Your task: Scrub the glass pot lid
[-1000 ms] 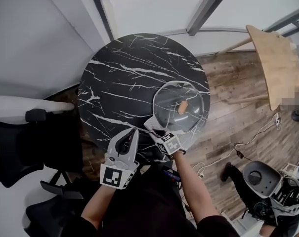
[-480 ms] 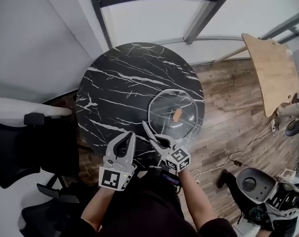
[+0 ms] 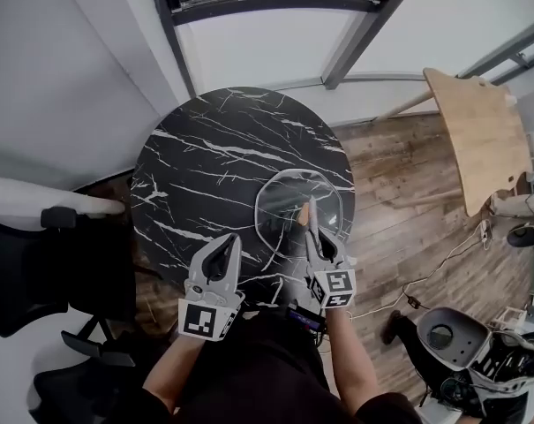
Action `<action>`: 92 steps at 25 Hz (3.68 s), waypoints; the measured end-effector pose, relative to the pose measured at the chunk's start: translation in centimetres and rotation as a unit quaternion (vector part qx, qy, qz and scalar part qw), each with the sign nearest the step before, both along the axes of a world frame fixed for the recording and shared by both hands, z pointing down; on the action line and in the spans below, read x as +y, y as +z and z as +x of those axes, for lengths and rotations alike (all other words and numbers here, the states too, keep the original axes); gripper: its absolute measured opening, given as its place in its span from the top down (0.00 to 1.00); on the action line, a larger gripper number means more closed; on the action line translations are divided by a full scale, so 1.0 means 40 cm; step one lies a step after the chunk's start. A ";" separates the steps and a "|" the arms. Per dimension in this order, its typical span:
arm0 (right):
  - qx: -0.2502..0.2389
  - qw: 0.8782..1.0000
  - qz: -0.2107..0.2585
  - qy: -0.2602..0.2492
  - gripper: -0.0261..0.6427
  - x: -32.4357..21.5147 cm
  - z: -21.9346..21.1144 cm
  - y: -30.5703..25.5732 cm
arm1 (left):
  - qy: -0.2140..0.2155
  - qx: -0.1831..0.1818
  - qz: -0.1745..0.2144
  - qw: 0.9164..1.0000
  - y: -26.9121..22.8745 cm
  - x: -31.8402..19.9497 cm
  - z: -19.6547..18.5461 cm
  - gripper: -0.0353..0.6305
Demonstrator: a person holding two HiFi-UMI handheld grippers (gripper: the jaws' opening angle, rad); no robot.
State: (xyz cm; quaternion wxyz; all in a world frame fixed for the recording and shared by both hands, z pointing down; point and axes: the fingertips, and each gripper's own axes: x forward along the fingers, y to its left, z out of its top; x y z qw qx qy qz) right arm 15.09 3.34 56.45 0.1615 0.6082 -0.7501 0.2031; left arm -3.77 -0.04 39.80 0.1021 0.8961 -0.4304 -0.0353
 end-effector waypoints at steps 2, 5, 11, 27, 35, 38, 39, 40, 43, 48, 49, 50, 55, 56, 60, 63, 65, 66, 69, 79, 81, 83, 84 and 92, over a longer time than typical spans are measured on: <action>-0.013 0.999 -0.026 0.046 0.86 -0.009 0.076 0.021 | 0.001 0.000 -0.002 1.000 -0.008 0.000 0.019 0.94; -0.030 0.993 -0.065 0.094 0.86 -0.021 0.171 0.064 | -0.001 -0.002 0.002 1.000 -0.015 -0.002 0.040 0.94; -0.018 0.983 -0.140 0.119 0.86 -0.036 0.291 0.178 | -0.019 -0.010 -0.002 1.000 -0.013 -0.013 0.078 0.94; -0.006 0.964 -0.261 0.051 0.86 -0.096 0.289 0.373 | -0.071 -0.027 -0.007 0.997 0.001 -0.068 0.131 0.94; -0.027 0.956 -0.285 0.058 0.86 -0.134 0.280 0.401 | -0.095 -0.030 -0.024 0.995 0.031 -0.066 0.088 0.94; -0.023 0.956 -0.287 0.050 0.86 -0.155 0.273 0.402 | -0.101 -0.027 -0.028 0.994 0.039 -0.064 0.077 0.94; -0.021 0.956 -0.289 0.044 0.86 -0.160 0.270 0.404 | -0.101 -0.025 -0.029 0.994 0.039 -0.063 0.076 0.94; -0.017 0.956 -0.291 0.039 0.85 -0.166 0.268 0.406 | -0.101 -0.024 -0.029 0.994 0.037 -0.062 0.076 0.94; -0.008 0.953 -0.302 0.019 0.85 -0.187 0.260 0.410 | -0.099 -0.023 -0.028 0.994 0.035 -0.057 0.080 0.94; 0.003 0.948 -0.318 -0.011 0.85 -0.236 0.249 0.417 | -0.091 -0.028 -0.034 0.995 0.043 -0.045 0.081 0.94; 0.006 0.947 -0.320 -0.016 0.85 -0.246 0.246 0.419 | -0.090 -0.031 -0.035 0.995 0.046 -0.042 0.080 0.94; 0.010 0.946 -0.322 -0.021 0.85 -0.255 0.241 0.420 | -0.092 -0.030 -0.034 0.995 0.045 -0.041 0.077 0.94; 0.030 0.943 -0.328 -0.046 0.85 -0.287 0.208 0.419 | -0.100 -0.031 -0.036 0.994 0.045 -0.036 0.059 0.94; 0.034 0.943 -0.328 -0.054 0.85 -0.291 0.199 0.419 | -0.099 -0.034 -0.038 0.994 0.049 -0.032 0.055 0.94; 0.050 0.936 -0.331 -0.108 0.85 -0.308 0.145 0.421 | -0.099 -0.042 -0.046 0.993 0.063 -0.020 0.038 0.94; 0.068 0.927 -0.337 -0.150 0.85 -0.320 0.113 0.421 | -0.105 -0.039 -0.046 0.993 0.063 -0.015 0.024 0.94; 0.082 0.923 -0.336 -0.167 0.85 -0.328 0.103 0.422 | -0.110 -0.039 -0.048 0.992 0.065 -0.011 0.012 0.94; 0.086 0.922 -0.336 -0.172 0.85 -0.331 0.098 0.422 | -0.112 -0.039 -0.049 0.992 0.065 -0.009 0.006 0.94; 0.092 0.919 -0.335 -0.188 0.85 -0.336 0.076 0.420 | -0.120 -0.039 -0.054 0.991 0.071 -0.005 -0.020 0.94; 0.091 0.886 -0.341 -0.300 0.85 -0.327 -0.056 0.417 | -0.149 -0.031 -0.057 0.987 0.075 0.003 -0.102 0.94; 0.102 0.880 -0.338 -0.317 0.85 -0.324 -0.079 0.418 | -0.156 -0.025 -0.055 0.986 0.072 0.004 -0.116 0.94; 0.118 0.874 -0.333 -0.333 0.85 -0.322 -0.094 0.418 | -0.161 -0.019 -0.051 0.985 0.069 0.006 -0.130 0.94; 0.126 0.871 -0.331 -0.340 0.85 -0.320 -0.100 0.418 | -0.165 -0.015 -0.049 0.985 0.066 0.005 -0.139 0.94; 0.162 0.828 -0.330 -0.423 0.85 -0.274 -0.167 0.419 | -0.180 -0.019 -0.056 0.982 0.073 0.012 -0.208 0.94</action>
